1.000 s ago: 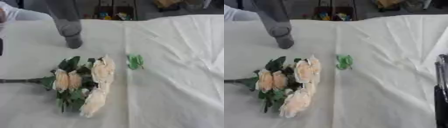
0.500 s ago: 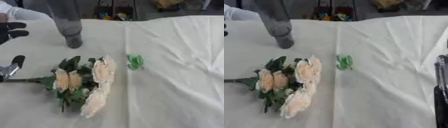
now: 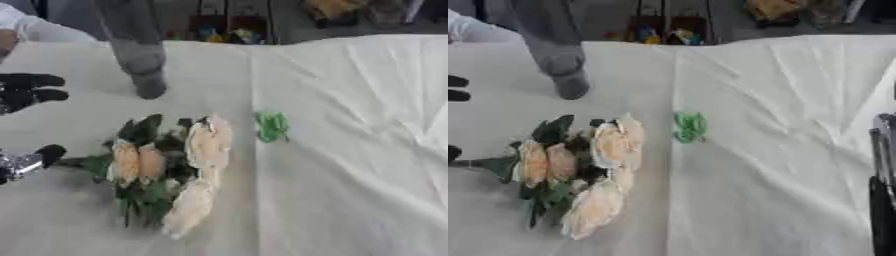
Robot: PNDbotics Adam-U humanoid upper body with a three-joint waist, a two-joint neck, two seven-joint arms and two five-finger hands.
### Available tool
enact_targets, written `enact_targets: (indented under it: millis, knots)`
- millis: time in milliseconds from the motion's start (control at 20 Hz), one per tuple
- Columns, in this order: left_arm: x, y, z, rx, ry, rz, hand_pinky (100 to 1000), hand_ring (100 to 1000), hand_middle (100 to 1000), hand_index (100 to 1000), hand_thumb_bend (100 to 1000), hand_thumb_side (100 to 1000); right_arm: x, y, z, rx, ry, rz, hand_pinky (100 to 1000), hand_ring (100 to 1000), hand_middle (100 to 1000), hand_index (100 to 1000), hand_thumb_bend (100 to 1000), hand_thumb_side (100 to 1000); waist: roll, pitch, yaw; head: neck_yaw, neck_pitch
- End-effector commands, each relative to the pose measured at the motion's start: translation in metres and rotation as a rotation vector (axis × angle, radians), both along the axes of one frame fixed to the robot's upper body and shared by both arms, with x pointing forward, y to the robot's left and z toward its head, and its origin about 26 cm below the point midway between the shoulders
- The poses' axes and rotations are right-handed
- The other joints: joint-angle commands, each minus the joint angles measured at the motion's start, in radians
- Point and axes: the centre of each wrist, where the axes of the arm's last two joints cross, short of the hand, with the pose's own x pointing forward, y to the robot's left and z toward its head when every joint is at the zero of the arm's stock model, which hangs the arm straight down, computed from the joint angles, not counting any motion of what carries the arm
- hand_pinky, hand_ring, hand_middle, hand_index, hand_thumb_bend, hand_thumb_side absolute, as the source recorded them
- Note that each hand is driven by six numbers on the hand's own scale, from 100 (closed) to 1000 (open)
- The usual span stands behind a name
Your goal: Arrange flowers into the vase.
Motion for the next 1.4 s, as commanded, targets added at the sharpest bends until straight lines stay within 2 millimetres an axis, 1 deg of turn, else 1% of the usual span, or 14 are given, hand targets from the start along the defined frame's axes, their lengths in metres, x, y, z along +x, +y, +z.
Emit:
enact_targets:
  millis: [50,100,150,350,700,1000,1150,1400]
  knots:
    - [-0.004,0.001,0.013,0.074,-0.026,0.016,969,1000,1000,1000,462,987,-0.004,0.000,0.010,-0.026,-0.031,0.007,542,764,578,784,100,858,0.001,-0.016,-0.001,0.005,-0.013]
    - [-0.004,0.000,0.013,0.080,-0.023,0.018,971,1000,1000,1000,495,1000,-0.004,0.000,0.010,-0.027,-0.031,0.007,542,764,578,784,100,858,0.001,-0.015,-0.002,0.007,-0.014]
    - [-0.003,0.000,0.012,0.085,-0.019,0.020,971,1000,1000,1000,507,1000,-0.004,0.000,0.010,-0.027,-0.031,0.008,542,764,578,784,100,858,0.001,-0.015,-0.002,0.010,-0.015]
    - [-0.003,-0.001,0.007,0.093,0.017,0.037,976,1000,1000,1000,518,1000,-0.004,0.000,0.010,-0.028,-0.031,0.009,542,764,577,784,100,858,0.001,-0.012,-0.004,0.016,-0.020]
    - [-0.002,-0.005,0.003,0.113,0.051,0.049,972,1000,1000,1000,467,952,-0.004,0.000,0.010,-0.031,-0.031,0.014,542,765,575,783,100,858,-0.001,-0.009,-0.006,0.017,-0.024]
    - [-0.003,-0.007,-0.003,0.130,0.049,0.039,956,1000,1000,1000,453,894,-0.004,0.001,0.011,-0.033,-0.031,0.017,542,766,574,783,100,858,-0.002,-0.006,-0.008,0.020,-0.029]
    - [-0.004,-0.006,-0.008,0.139,0.051,0.015,953,1000,1000,1000,441,887,-0.004,0.001,0.011,-0.035,-0.031,0.020,542,766,573,783,100,857,-0.003,-0.004,-0.009,0.023,-0.033]
    - [-0.005,-0.004,-0.010,0.157,0.041,0.006,950,1000,1000,1000,438,882,-0.004,0.002,0.011,-0.038,-0.028,0.026,542,766,572,782,100,857,-0.002,-0.003,-0.010,0.027,-0.037]
